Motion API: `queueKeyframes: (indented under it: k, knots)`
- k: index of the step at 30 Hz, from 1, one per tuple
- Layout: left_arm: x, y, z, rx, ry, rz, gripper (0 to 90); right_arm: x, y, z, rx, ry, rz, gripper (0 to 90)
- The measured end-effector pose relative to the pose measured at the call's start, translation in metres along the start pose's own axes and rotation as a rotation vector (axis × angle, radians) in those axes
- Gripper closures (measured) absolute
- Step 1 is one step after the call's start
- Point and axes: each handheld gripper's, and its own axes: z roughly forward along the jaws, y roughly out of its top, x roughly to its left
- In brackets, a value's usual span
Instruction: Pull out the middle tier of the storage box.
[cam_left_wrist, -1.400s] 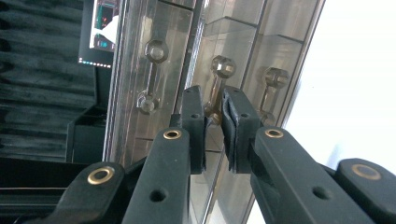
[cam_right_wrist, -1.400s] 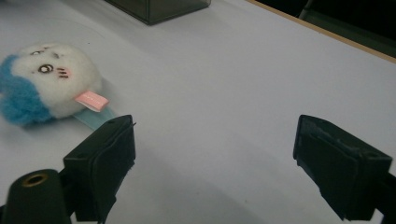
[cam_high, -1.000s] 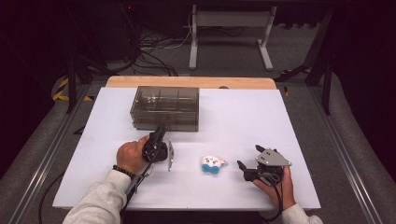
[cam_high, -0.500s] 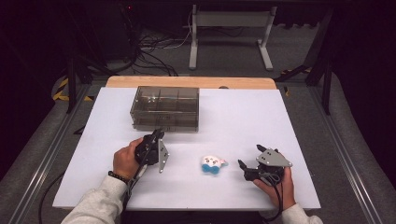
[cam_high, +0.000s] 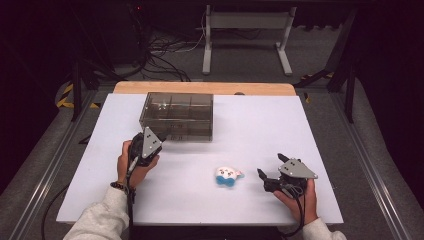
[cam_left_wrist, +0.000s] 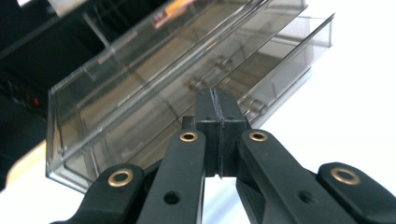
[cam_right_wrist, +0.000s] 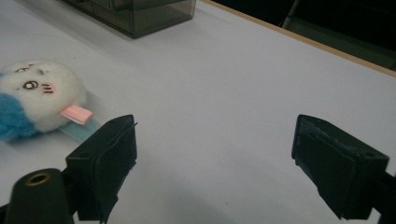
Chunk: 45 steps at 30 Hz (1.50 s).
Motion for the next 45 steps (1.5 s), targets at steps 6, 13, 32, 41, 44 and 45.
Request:
queueKeyframes:
  k: [6, 13, 32, 41, 44, 45]
  knots:
    - [0.006, -0.001, 0.007, 0.04, 0.012, -0.053, 89.8, 0.002, 0.0, 0.002, 0.013, 0.009, -0.011, 14.4]
    - [0.012, 0.001, 0.017, 0.05, -0.035, -0.137, 89.8, 0.002, -0.001, 0.004, 0.02, 0.01, -0.01, 14.5]
    - [0.017, 0.003, 0.037, 0.082, -0.048, -0.216, 89.7, 0.003, -0.002, 0.006, 0.032, 0.017, -0.022, 14.5]
    - [0.022, -0.004, 0.035, 0.099, -0.07, -0.254, 89.7, 0.003, -0.002, 0.005, 0.031, 0.02, -0.023, 14.4]
    - [0.023, -0.006, 0.034, 0.108, -0.069, -0.25, 89.7, 0.003, -0.002, 0.006, 0.032, 0.022, -0.026, 14.4]
    - [0.023, -0.007, 0.034, 0.111, -0.073, -0.254, 89.7, 0.004, -0.002, 0.006, 0.033, 0.023, -0.026, 14.4]
